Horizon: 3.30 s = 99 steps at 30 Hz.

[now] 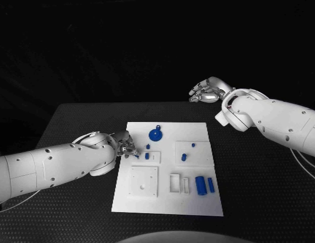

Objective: Assemble the parts on the task board

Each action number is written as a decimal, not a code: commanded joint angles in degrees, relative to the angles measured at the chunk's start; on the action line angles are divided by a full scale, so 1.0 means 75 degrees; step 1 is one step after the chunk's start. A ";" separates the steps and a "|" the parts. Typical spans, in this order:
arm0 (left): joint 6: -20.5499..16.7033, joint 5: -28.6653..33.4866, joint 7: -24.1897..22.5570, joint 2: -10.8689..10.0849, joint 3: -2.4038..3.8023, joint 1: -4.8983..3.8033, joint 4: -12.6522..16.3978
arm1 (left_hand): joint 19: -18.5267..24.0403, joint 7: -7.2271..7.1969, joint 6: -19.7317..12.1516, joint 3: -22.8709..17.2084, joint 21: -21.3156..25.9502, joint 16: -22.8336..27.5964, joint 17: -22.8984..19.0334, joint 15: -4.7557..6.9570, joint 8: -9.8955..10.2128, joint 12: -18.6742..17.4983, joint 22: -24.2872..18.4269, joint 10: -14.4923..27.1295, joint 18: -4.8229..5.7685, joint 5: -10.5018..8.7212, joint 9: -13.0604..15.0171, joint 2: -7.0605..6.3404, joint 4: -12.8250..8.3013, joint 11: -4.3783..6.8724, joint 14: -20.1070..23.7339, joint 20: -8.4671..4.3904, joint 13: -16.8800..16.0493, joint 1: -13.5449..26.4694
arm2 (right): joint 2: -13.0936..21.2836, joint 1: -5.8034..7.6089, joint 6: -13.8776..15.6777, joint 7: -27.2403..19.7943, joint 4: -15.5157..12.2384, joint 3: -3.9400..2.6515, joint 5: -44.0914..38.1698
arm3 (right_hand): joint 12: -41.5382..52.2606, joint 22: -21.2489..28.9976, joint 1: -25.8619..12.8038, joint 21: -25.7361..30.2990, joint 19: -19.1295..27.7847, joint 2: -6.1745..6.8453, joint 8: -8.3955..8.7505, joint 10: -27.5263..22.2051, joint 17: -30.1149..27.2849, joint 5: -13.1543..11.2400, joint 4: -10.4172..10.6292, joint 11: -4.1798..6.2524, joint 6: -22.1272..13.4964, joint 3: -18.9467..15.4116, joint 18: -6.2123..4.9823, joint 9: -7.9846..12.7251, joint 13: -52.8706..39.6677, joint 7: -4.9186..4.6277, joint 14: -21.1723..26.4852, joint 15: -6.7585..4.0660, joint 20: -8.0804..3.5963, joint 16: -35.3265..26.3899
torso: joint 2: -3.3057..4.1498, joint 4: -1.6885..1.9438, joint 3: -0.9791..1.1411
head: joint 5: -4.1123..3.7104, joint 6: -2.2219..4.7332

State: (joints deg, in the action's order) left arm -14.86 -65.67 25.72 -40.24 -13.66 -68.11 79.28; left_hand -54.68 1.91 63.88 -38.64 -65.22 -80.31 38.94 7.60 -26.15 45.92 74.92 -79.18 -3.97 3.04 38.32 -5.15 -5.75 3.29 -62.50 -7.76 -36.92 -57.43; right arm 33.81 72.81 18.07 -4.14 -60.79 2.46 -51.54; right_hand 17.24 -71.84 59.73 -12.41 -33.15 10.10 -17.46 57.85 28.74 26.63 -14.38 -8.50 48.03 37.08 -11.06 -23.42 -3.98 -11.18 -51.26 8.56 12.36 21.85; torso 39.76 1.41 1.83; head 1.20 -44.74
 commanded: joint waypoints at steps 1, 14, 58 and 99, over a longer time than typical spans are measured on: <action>0.0201 -0.0086 -0.0019 0.0047 -0.0017 0.0039 -0.0025 | -0.0059 -0.0205 0.0227 -0.0004 -0.0050 -0.0049 0.0014 0.0398 -0.0519 0.0044 0.0049 -0.0268 -0.0127 0.0039 0.0314 0.0072 -0.0006 0.0255 -0.0320 -0.0949 -0.0008 -0.0043 | -0.0001 -0.0001 -0.0072 -0.0021 -0.0018 -0.0004 -0.0011 | -0.0049 -0.0009 -0.0008 0.0043 -0.0026 -0.0008 -0.0040 -0.0002 0.0011 0.0050 0.0005 -0.0051 -0.0062 -0.0010 0.0122 0.0011 0.0004 0.0010 0.0056 -0.0001 -0.0034 -0.0054 | 0.0005 -0.0005 0.0000 | -0.0005 -0.0015; 0.0360 -0.0072 -0.0026 0.0072 -0.0016 0.0061 0.0003 | -0.0058 -0.0205 0.0224 -0.0002 -0.0050 -0.0049 0.0017 0.0400 -0.0519 0.0046 0.0050 -0.0265 -0.0127 0.0039 0.0317 0.0084 -0.0013 0.0256 -0.0317 -0.0950 -0.0014 -0.0039 | 0.0006 -0.0001 -0.0077 -0.0018 -0.0020 -0.0004 -0.0011 | -0.0051 -0.0018 -0.0004 0.0056 -0.0028 -0.0010 -0.0042 -0.0002 0.0013 0.0053 0.0004 -0.0051 -0.0064 -0.0011 0.0123 0.0013 0.0004 0.0009 0.0057 0.0000 -0.0036 -0.0058 | -0.0005 -0.0003 0.0004 | -0.0004 -0.0028; 0.0748 -0.0148 0.0139 -0.0001 -0.0014 0.0082 0.0018 | -0.0096 -0.0236 0.0263 -0.0033 -0.0129 -0.0126 0.0114 0.0426 -0.0591 0.0162 0.0106 -0.0283 -0.0126 0.0561 0.0387 0.0224 -0.0398 0.0296 -0.0361 -0.0967 -0.0151 0.0040 | -0.0017 -0.0004 -0.0111 -0.0013 -0.0018 -0.0004 -0.0011 | -0.0058 -0.0040 -0.0002 0.0087 -0.0037 -0.0015 -0.0046 -0.0003 0.0020 0.0065 0.0006 -0.0053 -0.0068 -0.0015 0.0127 0.0017 0.0003 0.0008 0.0056 0.0001 -0.0038 -0.0066 | -0.0002 0.0004 -0.0002 | 0.0045 -0.0115; 0.0972 -0.0231 0.0056 0.0226 -0.0011 0.0079 -0.0107 | -0.0109 -0.0359 0.0572 -0.0018 -0.0314 -0.0435 0.0361 0.0446 -0.0718 0.0666 0.0138 -0.0279 -0.0149 0.1076 0.0442 0.0701 -0.0662 0.0372 -0.0428 -0.0988 -0.0550 0.0824 | -0.0031 -0.0003 -0.0136 -0.0009 -0.0033 -0.0004 -0.0002 | -0.0069 -0.0084 -0.0091 0.0152 -0.0060 -0.0020 -0.0054 -0.0002 0.0033 0.0074 0.0082 -0.0055 -0.0075 -0.0068 0.0134 0.0027 0.0003 0.0005 0.0056 0.0003 -0.0041 -0.0083 | -0.0002 -0.0001 0.0000 | 0.0065 -0.0145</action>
State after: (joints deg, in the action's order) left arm -8.96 -67.26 26.15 -38.80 -13.57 -67.80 78.38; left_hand -55.40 1.12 66.14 -36.33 -67.44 -83.20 41.59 7.87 -31.59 50.59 74.91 -80.38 -4.47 10.81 41.59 -0.60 -7.87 4.10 -63.19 -8.07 -40.95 -51.10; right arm 33.63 72.80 17.74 -3.99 -61.00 2.45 -51.51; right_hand 17.02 -72.39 59.50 -11.51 -33.35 9.87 -17.74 57.85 28.93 26.85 -13.98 -8.50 47.72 36.68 -11.06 -23.29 -3.98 -11.08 -51.28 8.55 12.15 21.41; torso 39.75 1.42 1.82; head 1.69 -45.87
